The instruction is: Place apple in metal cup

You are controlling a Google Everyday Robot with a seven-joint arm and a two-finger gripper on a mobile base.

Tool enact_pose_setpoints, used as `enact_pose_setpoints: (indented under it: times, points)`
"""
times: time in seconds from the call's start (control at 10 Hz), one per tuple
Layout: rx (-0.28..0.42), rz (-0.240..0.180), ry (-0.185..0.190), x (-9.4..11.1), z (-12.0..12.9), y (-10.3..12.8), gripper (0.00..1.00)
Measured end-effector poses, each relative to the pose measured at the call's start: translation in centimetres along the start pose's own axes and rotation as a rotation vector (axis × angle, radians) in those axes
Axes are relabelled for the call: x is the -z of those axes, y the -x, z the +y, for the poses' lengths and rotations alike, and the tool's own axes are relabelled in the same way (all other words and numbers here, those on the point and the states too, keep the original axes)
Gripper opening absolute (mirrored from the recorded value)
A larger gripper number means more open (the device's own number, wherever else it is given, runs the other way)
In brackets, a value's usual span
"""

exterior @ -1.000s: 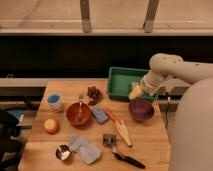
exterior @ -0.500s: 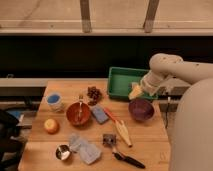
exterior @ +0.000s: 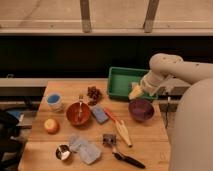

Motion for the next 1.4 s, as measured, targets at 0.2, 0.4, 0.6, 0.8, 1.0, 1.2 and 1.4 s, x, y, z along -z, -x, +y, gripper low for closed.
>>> enact_pose_setpoints:
  times: [0.2,0.4,0.6,0.8,1.0,1.2,1.4]
  points:
    - [0.0,0.0,0.0,0.0,0.0,0.0,0.77]
    - [0.0,0.0,0.0,0.0,0.0,0.0,0.77]
    - [-0.001,-0.002,0.001,0.0,0.0,0.0,0.77]
    - [0.027,-0.034,0.036,0.7,0.5,0.7,0.77]
    - [0.091,-0.062,0.08,1.5,2.8,2.1,0.77]
    - [0.176,-0.078,0.123,2.2,6.4,3.5,0.77]
    - [0.3,-0.087,0.157,2.7,12.2,5.0,0.77]
